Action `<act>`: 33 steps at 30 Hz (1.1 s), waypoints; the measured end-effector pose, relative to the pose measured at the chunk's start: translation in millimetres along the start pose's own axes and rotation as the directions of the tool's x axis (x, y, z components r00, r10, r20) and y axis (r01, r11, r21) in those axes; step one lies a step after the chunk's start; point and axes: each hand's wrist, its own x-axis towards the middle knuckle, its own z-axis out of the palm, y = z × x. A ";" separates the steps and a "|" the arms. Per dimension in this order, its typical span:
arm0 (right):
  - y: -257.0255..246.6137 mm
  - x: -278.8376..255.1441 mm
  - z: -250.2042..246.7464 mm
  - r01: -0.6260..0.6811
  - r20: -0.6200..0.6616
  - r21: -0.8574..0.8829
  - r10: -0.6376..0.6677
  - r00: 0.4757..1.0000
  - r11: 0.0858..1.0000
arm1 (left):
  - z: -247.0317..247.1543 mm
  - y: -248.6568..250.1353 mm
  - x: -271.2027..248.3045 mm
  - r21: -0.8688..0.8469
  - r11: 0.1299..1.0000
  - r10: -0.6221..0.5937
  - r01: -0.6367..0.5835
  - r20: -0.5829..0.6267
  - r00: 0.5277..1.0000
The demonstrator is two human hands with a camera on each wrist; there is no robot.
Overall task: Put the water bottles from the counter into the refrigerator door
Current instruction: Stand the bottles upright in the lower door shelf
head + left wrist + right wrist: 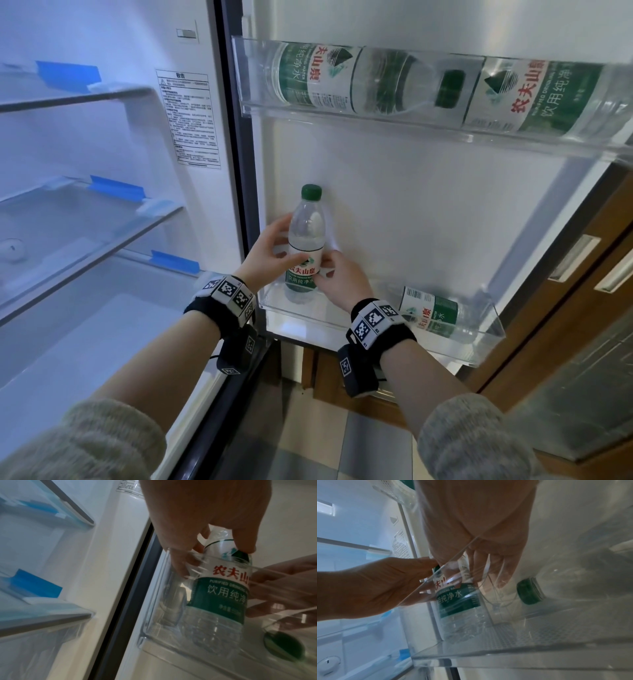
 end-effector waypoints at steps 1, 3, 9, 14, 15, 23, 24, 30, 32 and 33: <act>-0.2 -0.5 -0.1 0.002 0.001 -0.008 -0.002 1.000 1.000 | 1.1 -0.1 -0.1 -0.012 1.000 -0.011 0.011 0.001 1.000; 0.0 -1.1 -0.3 0.004 0.006 -0.019 -0.004 1.000 1.000 | 2.8 -0.8 1.1 -0.026 0.999 -0.021 0.021 0.001 1.000; -0.7 -1.5 -12.4 -0.032 0.036 0.000 0.032 0.999 0.999 | 6.7 -6.8 1.7 0.046 0.999 0.028 -0.025 -0.050 0.998; 13.1 -8.2 -41.1 -0.101 -0.057 -0.273 0.089 0.994 0.957 | 10.4 -6.7 2.2 -0.001 0.998 0.065 -0.066 -0.124 0.990; 17.2 -10.0 -49.5 -0.132 -0.080 -0.327 0.112 0.991 0.936 | 11.6 -6.7 1.9 -0.011 0.997 0.074 -0.077 -0.160 0.984; 44.9 -21.3 -117.5 -0.348 0.059 -0.550 0.452 0.890 0.759 | 25.4 -1.2 0.4 0.144 0.959 0.281 -0.243 -0.394 0.875; 47.7 -23.0 -118.6 -0.356 0.094 -0.581 0.495 0.864 0.732 | 27.5 0.9 1.8 0.152 0.959 0.282 -0.240 -0.391 0.876; 62.6 -28.2 -109.6 -0.374 0.072 -0.614 0.521 0.851 0.695 | 30.3 -2.2 7.7 0.085 0.991 0.128 -0.106 -0.332 0.935; 62.7 -27.1 -110.3 -0.368 0.070 -0.622 0.517 0.853 0.691 | 31.2 -4.4 7.9 0.024 0.998 0.058 -0.053 -0.302 0.951; 62.6 -26.6 -110.6 -0.364 0.071 -0.634 0.519 0.852 0.683 | 32.0 -4.0 7.7 0.003 0.999 0.032 -0.032 -0.285 0.958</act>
